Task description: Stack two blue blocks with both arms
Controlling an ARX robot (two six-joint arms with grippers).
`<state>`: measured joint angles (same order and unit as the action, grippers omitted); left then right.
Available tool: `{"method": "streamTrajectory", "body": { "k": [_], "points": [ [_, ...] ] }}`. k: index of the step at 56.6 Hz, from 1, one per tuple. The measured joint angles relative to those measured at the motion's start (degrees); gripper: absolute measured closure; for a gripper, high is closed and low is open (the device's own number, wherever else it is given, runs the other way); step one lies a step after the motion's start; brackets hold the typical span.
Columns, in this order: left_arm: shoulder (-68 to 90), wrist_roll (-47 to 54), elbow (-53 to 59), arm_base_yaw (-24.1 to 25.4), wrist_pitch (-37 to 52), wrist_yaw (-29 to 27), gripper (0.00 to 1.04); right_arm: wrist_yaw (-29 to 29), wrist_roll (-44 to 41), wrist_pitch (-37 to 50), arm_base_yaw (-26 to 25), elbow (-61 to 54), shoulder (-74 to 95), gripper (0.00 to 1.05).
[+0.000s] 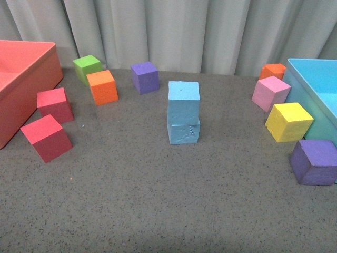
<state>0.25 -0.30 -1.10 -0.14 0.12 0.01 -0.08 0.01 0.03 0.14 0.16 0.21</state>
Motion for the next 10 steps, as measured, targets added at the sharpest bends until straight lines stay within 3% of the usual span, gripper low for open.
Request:
{"method": "streamTrajectory", "body": {
  "k": [10],
  "points": [
    [0.0,0.0,0.0,0.0,0.0,0.0,0.07,0.0,0.0,0.0,0.0,0.0,0.0,0.1]
  ]
}}
